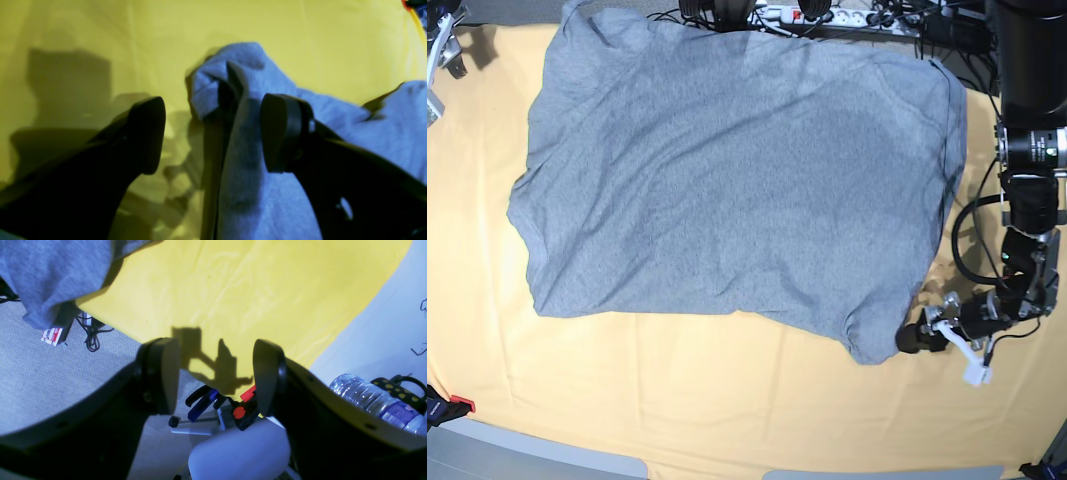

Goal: Layout the t-shirt on the table in an organized manner, then fold the t-shirt properly
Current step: 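Grasp the shirt hem corners with both grippers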

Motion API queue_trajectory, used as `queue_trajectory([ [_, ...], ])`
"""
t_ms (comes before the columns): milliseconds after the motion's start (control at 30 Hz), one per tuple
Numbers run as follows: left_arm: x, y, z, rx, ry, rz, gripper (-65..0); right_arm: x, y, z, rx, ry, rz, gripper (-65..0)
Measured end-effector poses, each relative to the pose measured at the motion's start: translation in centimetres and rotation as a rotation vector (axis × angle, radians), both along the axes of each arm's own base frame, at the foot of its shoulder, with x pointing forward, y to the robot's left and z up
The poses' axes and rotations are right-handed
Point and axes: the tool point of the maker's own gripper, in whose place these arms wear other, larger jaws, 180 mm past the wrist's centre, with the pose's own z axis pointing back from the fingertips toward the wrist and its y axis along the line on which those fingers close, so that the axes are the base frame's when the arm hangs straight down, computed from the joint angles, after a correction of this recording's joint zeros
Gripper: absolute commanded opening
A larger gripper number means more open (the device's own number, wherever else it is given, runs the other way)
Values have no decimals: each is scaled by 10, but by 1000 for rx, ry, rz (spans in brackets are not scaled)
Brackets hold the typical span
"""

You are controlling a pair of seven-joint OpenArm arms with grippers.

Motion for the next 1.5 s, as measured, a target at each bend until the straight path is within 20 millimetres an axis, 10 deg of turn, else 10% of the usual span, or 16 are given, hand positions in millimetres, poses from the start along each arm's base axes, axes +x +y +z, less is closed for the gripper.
queue_trajectory([
  [167, 8, -16, -15, 49, -10, 17, -233, 1, 1, 0, 4, -6, 2, -282],
  [400, 27, 0, -14, 107, -54, 173, -650, 0, 1, 0, 6, -6, -1, -282],
  [867, 68, -28, 95, 51, -325, -7, -650, 53, 27, 29, 117, -285, 97, -282],
  [1133, 59, -29, 77, 95, -223, -46, -650, 127, 62, 73, 249, -602, 161, -281],
  [1500, 53, -34, 70, 84, -165, -70, -650, 245, 29, 5, 503, -551, -127, -281],
])
